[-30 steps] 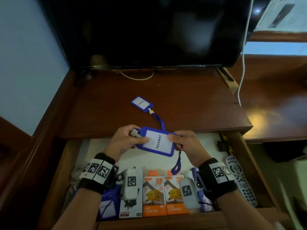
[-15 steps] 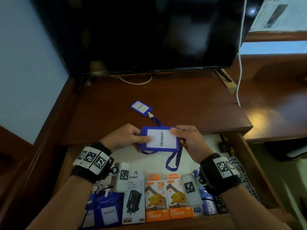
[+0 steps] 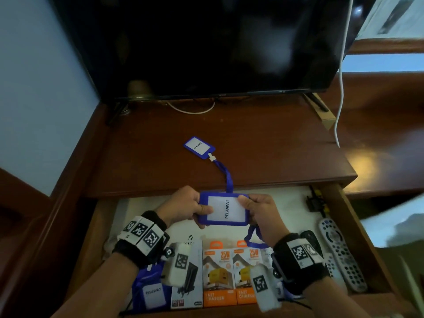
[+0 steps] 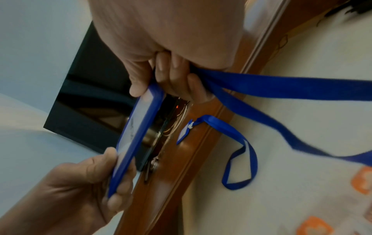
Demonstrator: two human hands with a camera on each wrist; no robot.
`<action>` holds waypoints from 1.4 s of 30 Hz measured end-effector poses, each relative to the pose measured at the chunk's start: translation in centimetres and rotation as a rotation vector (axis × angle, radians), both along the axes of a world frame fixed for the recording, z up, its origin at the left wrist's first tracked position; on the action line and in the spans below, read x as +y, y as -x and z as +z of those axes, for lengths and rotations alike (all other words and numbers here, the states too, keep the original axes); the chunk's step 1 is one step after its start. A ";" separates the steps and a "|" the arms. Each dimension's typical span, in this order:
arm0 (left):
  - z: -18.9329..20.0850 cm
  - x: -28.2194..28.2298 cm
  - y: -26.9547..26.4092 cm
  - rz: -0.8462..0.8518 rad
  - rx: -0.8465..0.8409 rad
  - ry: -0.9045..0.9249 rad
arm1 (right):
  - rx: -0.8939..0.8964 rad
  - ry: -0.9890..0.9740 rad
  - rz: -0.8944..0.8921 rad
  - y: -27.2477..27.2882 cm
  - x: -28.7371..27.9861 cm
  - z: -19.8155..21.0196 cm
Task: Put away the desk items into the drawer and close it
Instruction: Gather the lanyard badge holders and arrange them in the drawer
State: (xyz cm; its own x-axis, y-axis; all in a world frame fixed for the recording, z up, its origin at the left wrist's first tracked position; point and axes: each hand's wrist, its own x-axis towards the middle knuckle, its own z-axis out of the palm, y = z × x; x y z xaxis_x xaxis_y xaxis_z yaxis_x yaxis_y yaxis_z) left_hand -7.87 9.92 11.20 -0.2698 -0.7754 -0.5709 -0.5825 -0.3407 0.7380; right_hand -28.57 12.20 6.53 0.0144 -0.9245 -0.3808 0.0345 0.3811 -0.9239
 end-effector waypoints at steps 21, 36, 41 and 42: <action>-3.7 -0.4 -1.6 0.633 0.158 0.096 | 0.228 0.062 0.198 -0.8 -0.5 0.1; -4.3 -0.1 -0.2 -0.215 -0.377 0.419 | 0.384 0.210 0.439 -2.3 -2.2 3.0; -3.1 -0.9 -1.4 -0.408 -0.316 0.239 | 0.483 0.223 0.500 -1.2 -3.4 2.1; -2.9 -0.9 -1.6 -0.427 -0.290 0.208 | 0.477 0.215 0.505 -1.0 -3.6 2.0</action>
State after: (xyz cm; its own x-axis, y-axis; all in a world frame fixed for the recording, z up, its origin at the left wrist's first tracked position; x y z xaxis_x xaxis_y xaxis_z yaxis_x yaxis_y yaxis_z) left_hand -6.25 8.99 8.31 -0.4396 -0.7358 -0.5150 -0.8260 0.1060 0.5536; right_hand -27.54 8.64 8.48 0.3367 -0.9043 -0.2624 -0.5228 0.0522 -0.8509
